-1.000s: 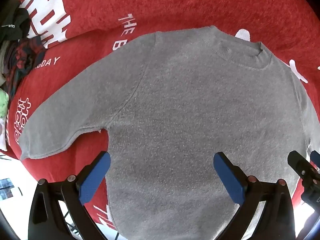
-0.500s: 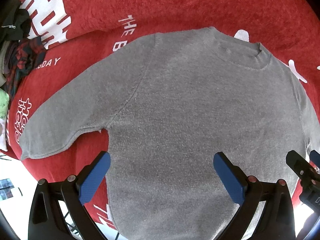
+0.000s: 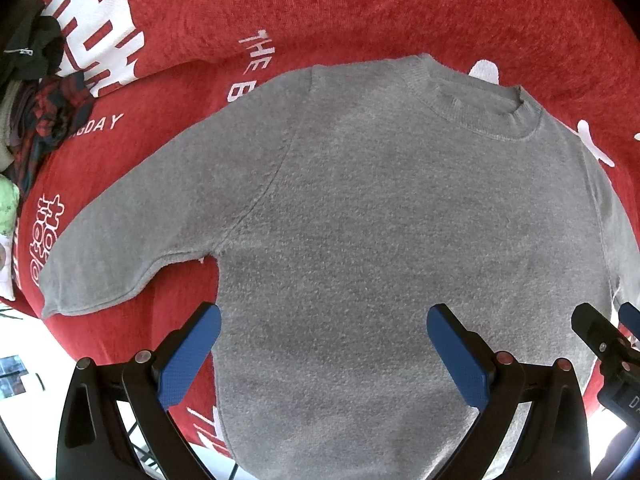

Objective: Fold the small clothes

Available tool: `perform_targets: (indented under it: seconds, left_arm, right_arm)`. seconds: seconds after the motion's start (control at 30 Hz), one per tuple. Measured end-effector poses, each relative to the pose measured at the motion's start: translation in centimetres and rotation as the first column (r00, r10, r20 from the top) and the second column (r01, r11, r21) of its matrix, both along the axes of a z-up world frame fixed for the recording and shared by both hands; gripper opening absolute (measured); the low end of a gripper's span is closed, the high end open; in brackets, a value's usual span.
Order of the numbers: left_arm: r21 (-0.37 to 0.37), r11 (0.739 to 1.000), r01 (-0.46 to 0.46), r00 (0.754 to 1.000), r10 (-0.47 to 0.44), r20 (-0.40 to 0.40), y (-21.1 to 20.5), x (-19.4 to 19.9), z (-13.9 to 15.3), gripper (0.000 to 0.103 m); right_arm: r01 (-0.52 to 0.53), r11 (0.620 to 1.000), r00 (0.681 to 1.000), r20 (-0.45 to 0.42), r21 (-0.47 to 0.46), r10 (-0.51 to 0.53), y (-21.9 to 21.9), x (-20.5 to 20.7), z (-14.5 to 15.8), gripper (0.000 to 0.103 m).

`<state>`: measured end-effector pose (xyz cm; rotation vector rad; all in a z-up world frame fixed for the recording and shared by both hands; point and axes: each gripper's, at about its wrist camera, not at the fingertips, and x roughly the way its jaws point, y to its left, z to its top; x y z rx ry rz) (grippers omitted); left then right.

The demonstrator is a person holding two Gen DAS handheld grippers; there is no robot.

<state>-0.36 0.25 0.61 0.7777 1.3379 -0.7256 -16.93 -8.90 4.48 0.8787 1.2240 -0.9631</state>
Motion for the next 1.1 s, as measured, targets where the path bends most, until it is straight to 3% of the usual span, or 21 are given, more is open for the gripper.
perform_targets:
  seconds: [0.57, 1.1]
  left_arm:
    - [-0.002, 1.000, -0.009, 1.000, 0.009, -0.013, 0.7, 0.4, 0.5, 0.103]
    - [0.041, 0.999, -0.015, 1.000, 0.016, -0.009, 1.2, 0.6, 0.2, 0.103]
  right_arm:
    - [-0.004, 1.000, 1.000, 0.003, -0.002, 0.004, 0.1, 0.0, 0.2, 0.103]
    - [-0.011, 1.000, 1.000, 0.008, -0.005, 0.011, 0.4, 0.1, 0.2, 0.103]
